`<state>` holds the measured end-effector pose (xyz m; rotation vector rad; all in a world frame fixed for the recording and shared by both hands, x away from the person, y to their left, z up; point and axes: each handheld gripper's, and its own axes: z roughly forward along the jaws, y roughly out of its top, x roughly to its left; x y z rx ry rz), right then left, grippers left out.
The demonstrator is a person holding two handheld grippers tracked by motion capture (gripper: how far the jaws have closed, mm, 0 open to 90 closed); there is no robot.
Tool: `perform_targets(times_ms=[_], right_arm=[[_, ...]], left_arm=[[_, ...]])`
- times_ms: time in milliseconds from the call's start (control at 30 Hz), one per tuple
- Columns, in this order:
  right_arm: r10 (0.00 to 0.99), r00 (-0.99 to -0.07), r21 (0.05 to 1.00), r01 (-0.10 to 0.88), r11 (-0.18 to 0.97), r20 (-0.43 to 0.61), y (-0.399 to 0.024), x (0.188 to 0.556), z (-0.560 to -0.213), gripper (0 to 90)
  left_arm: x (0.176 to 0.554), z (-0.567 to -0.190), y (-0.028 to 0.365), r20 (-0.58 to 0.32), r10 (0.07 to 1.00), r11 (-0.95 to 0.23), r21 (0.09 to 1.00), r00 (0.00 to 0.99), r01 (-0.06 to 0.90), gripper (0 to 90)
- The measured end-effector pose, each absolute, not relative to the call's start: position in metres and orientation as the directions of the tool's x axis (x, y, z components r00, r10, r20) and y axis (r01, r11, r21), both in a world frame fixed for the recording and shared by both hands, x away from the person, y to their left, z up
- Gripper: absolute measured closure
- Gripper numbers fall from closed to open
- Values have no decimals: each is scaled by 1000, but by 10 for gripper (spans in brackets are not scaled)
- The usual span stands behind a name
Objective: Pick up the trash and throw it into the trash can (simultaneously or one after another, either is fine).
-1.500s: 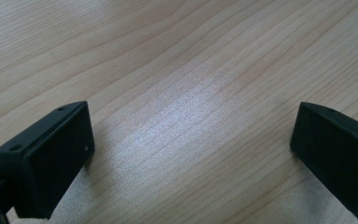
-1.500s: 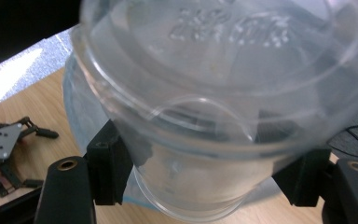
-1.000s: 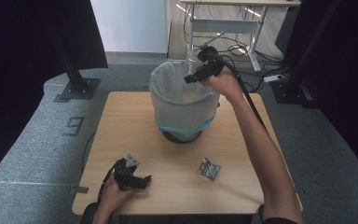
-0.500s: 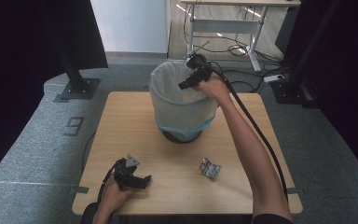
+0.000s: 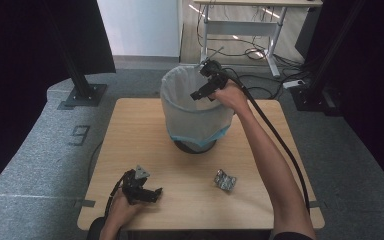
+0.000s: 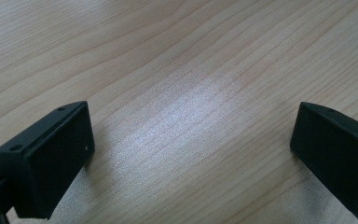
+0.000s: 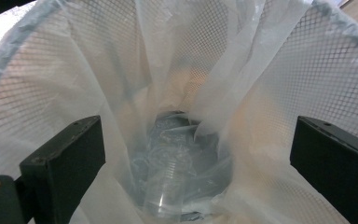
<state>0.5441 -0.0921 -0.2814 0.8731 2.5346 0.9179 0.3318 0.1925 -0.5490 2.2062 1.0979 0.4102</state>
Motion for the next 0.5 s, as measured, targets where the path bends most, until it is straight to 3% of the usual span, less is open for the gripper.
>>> perform_targets(times_ms=[500], right_arm=[[645, -758, 693, 415, 590, -95, -111, 524, -271, 0]], left_arm=[[332, -549, 192, 0, 798, -453, 660, 603, 599, 0]])
